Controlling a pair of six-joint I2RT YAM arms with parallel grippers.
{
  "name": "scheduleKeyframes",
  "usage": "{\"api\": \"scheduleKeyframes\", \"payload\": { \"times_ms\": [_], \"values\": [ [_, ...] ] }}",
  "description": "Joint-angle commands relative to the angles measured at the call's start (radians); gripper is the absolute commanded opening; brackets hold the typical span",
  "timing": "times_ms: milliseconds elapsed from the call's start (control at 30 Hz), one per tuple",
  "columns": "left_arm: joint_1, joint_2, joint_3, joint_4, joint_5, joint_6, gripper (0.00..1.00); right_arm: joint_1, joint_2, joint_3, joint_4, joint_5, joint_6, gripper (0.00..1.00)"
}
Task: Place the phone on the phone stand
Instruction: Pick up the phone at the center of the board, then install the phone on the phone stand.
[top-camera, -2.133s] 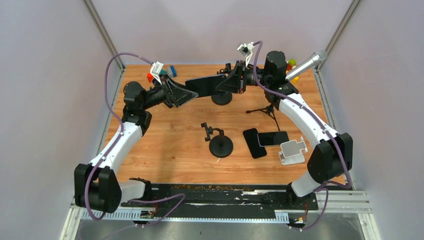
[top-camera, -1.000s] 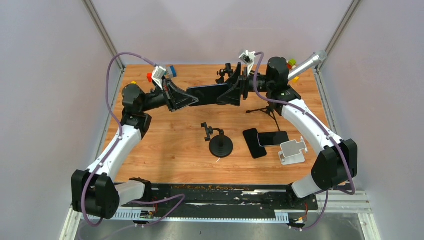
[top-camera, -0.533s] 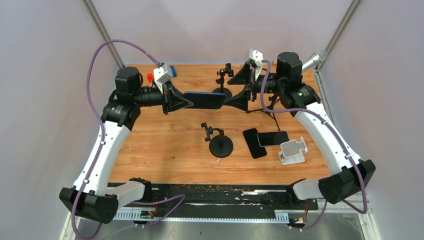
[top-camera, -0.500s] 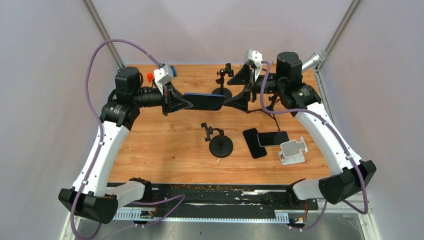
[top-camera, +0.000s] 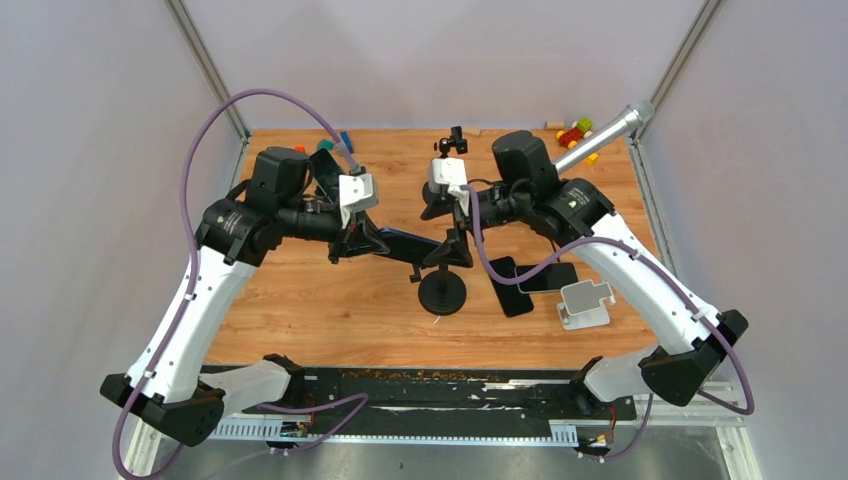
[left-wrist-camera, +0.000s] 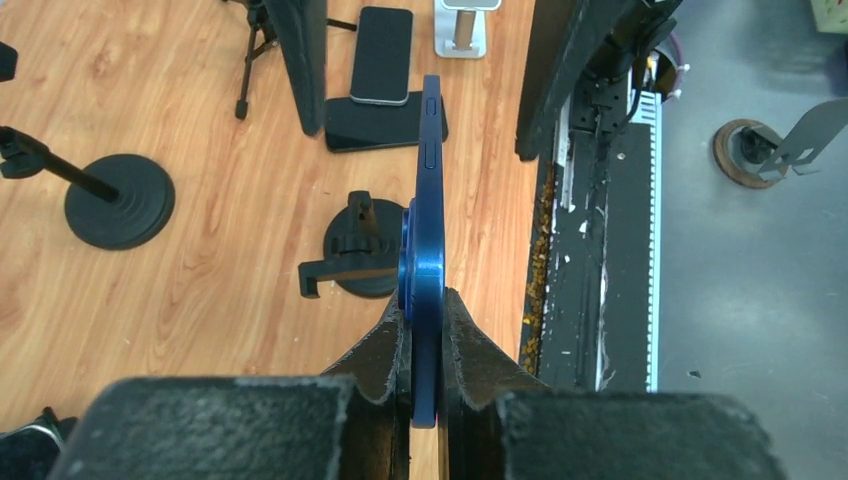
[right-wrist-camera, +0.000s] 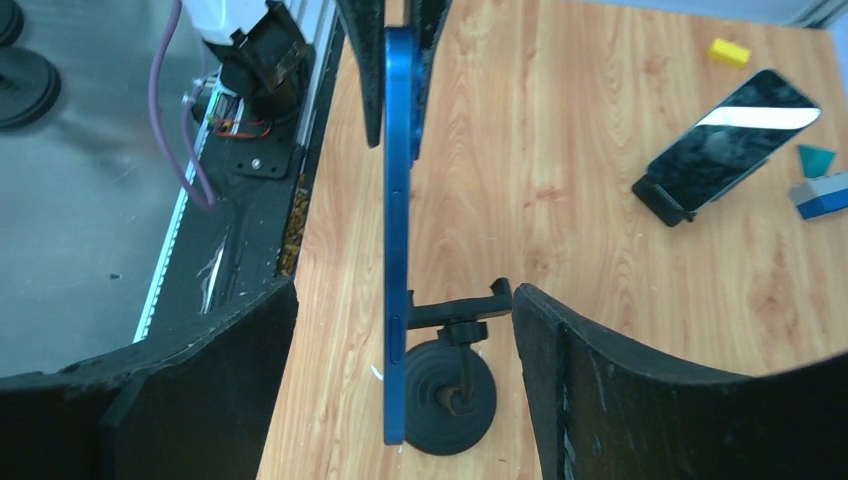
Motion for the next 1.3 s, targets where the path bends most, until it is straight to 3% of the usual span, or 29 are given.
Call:
{"api": "scheduleKeyframes", "payload": {
  "times_ms": [0,433,500,600,667,733,900,1033,1133,1267],
  "values": [
    [-0.020,-0.007,0.064,-0.019,-0.024,0.049,0.00,0.035,0.036,0.027,-0.070,0.027,-0.073,0.75],
    [-0.046,-0.003,0.088,-0.032,-0.049,0.069,0.00,0.070,0.119,0.018,-0.091,-0.014,-0.070,0.38],
    [-0.047,-0.003,0.088,-0.028,-0.049,0.069,0.00,0.070,0.125,0.015,-0.091,-0.028,-0.068,0.29],
    [-0.047,-0.007,0.079,-0.006,-0.048,0.059,0.00,0.070,0.128,0.016,-0.091,-0.039,-0.060,0.04],
    [-0.047,-0.013,0.066,0.024,-0.048,0.044,0.00,0.070,0.125,0.021,-0.088,-0.045,-0.055,0.00],
    [-0.047,-0.024,0.051,0.064,-0.051,0.018,0.08,0.068,0.121,0.026,-0.081,-0.055,-0.044,0.00],
    [-0.043,-0.069,-0.009,0.207,-0.099,-0.100,0.56,0.026,0.102,0.026,-0.025,-0.125,0.029,0.00],
    [0.003,-0.123,-0.106,0.477,-0.091,-0.286,0.87,-0.019,0.077,0.009,0.069,-0.181,0.126,0.00],
    [0.079,-0.156,-0.187,0.687,-0.038,-0.470,0.96,-0.061,0.046,-0.038,0.206,-0.205,0.240,0.00],
    [0.130,-0.200,-0.387,1.095,-0.016,-0.806,0.99,-0.122,0.008,-0.125,0.468,-0.241,0.462,0.00]
  ]
}}
